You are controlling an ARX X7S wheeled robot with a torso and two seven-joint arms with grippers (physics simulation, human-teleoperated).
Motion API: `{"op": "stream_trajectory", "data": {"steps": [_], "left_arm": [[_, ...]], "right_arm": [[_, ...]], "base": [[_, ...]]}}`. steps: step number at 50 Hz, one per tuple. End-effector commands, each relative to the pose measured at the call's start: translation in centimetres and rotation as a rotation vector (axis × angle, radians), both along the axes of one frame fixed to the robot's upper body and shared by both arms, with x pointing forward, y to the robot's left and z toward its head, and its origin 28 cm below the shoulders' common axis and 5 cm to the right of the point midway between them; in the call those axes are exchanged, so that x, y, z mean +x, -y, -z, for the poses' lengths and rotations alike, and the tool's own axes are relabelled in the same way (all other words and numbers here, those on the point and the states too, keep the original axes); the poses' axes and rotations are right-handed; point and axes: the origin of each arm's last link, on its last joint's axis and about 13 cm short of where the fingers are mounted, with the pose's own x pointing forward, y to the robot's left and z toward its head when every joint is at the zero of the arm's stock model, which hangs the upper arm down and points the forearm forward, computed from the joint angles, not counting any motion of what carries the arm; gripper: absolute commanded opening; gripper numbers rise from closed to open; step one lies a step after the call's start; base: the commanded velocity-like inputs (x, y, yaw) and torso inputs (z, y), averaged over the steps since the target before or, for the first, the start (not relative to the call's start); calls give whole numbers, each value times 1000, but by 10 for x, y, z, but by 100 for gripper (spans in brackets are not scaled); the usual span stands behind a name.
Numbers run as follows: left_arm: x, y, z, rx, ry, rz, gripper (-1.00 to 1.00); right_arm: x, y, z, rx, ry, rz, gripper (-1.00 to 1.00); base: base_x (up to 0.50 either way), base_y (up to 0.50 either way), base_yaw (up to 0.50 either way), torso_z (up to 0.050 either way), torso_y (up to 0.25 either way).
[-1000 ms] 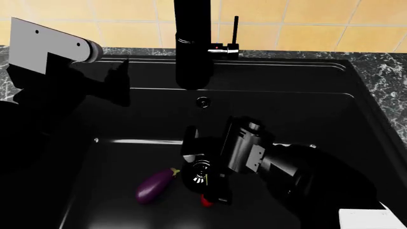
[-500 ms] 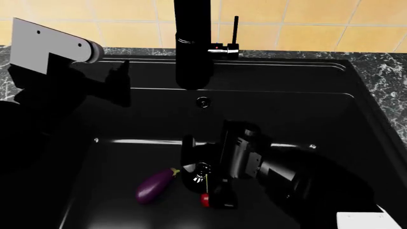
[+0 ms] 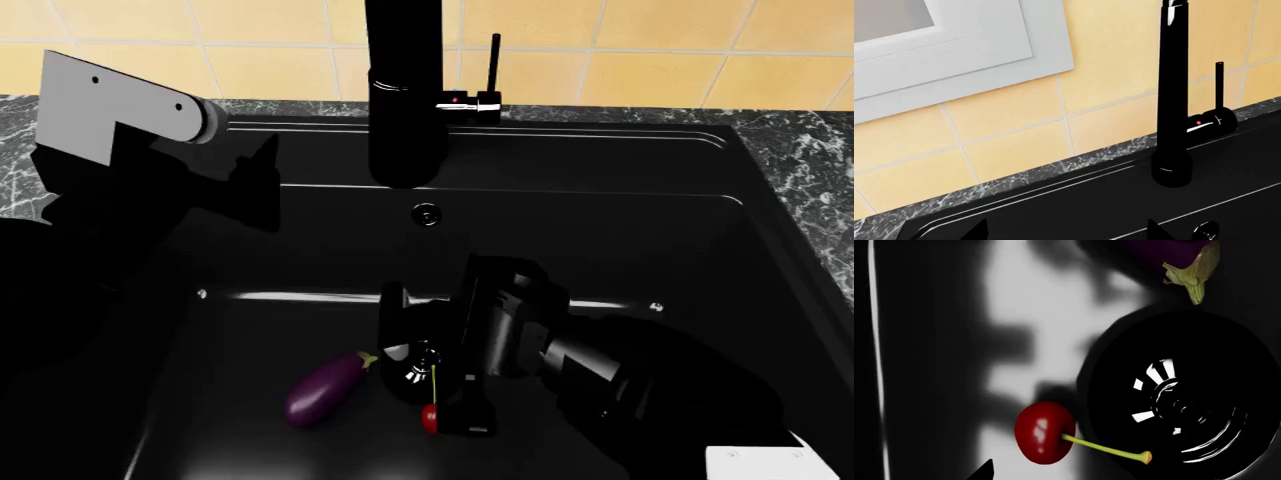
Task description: Pick up the fruits and vegetables and place them in the sink. Turn on the sink faucet to wash them. Then turn the sink off and put them in the tray.
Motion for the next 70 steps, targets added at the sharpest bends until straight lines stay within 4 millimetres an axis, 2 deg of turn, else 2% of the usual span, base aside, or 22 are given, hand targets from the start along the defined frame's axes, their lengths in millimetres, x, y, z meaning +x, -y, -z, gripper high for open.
{"op": "stream_trajectory", "data": {"steps": [1,11,28,50,59,65,70], "left_arm": [[1,1,3,1,-5,4,100],[1,1,4,2,-7,8,100],[0,2,4,-2,3,26,100],[0,3,4,6,3,32,100],[0,2,6,9,0,30,100],[0,2,6,17,-2,36,100],[0,2,6,6,-3,35,100]], "right_arm": [[-1,-3,-4,60,-2,27,100],[-1,-7,-5,39,1,-34,100],[1,-4,-4,-17,11,-43,100],[1,-9,-6,98,17,-56,100],[-2,-11,1,48,-46,-109,100],[-3,-14,4,13,-113,-158,100],[-2,-13,2,4,-102,-156,100]], "base": [[0,0,0,0,0],[0,0,0,0,0],[0,0,0,0,-50],[0,0,0,0,-30],[0,0,0,0,0],[0,0,0,0,-250],[0,0,0,0,-7]]}}
